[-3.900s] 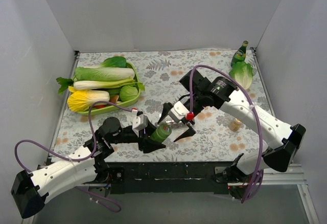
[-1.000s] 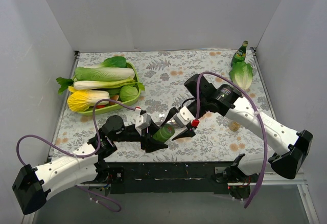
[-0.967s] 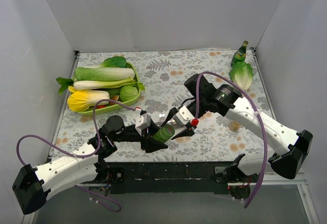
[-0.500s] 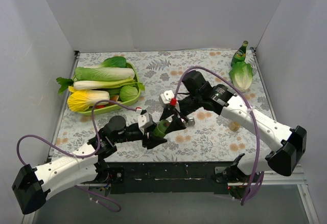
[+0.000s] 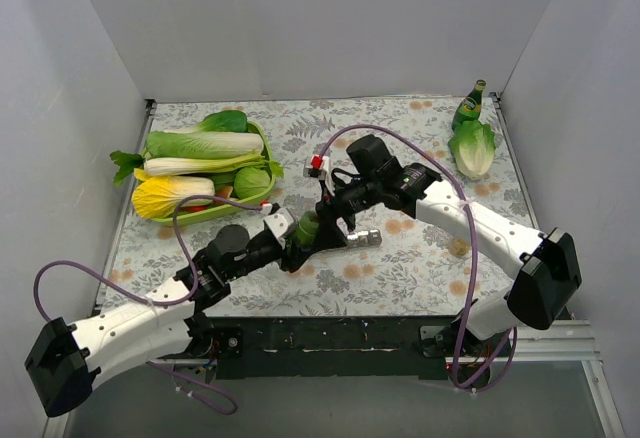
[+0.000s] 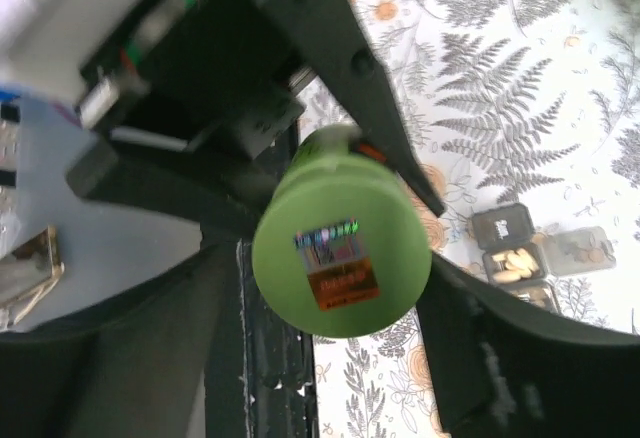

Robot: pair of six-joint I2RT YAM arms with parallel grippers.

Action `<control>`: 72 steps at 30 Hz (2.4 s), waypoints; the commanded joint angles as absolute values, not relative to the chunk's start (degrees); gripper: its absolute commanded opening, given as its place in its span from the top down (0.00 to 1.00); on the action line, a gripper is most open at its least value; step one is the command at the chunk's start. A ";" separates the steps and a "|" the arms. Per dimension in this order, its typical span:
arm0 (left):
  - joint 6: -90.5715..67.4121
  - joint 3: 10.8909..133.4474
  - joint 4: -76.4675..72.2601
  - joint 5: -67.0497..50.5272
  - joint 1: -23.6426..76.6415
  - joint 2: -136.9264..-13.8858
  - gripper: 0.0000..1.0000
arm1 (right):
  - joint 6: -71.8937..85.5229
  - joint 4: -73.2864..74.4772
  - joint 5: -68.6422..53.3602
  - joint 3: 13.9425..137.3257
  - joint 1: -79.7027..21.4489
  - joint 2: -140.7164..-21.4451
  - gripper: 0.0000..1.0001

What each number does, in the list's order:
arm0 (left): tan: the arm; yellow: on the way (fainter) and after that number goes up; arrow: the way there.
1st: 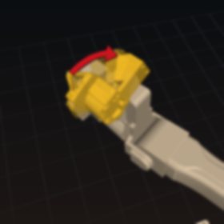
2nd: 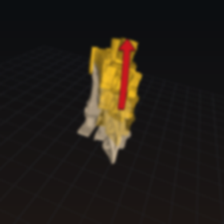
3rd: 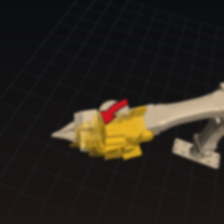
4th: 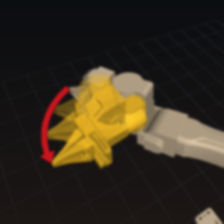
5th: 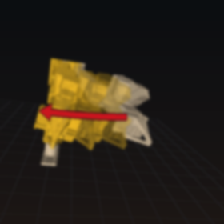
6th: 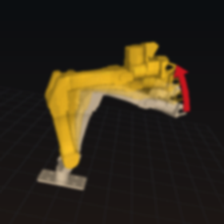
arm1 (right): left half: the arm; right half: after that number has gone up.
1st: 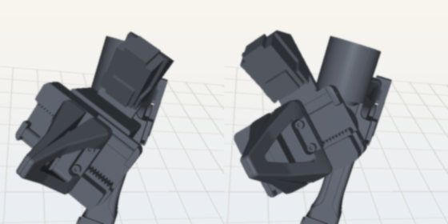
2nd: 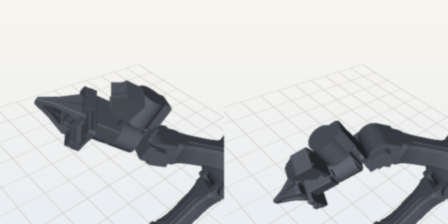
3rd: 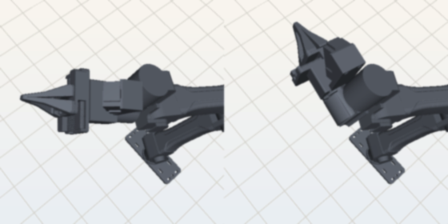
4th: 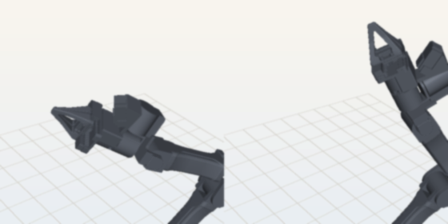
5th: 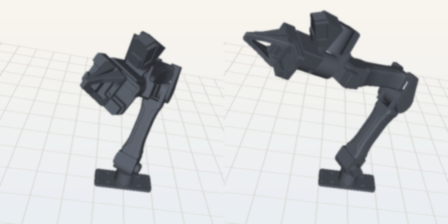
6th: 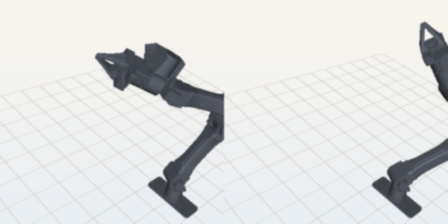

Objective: Sort the pills into containers

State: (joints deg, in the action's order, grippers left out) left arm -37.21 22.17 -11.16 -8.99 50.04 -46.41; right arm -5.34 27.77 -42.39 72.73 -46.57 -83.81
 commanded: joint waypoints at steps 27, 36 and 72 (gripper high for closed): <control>-47.28 22.50 -15.56 -41.83 49.57 -40.08 1.00 | -86.60 66.99 -60.74 84.29 -53.43 -79.89 0.11; -47.55 22.85 -16.35 -42.89 49.57 -41.31 1.00 | -79.72 60.82 -59.50 82.36 -53.53 -80.16 0.20; -34.45 20.31 -15.47 -13.08 49.66 -39.83 1.00 | -24.08 35.04 -64.42 79.43 -39.91 -84.46 0.11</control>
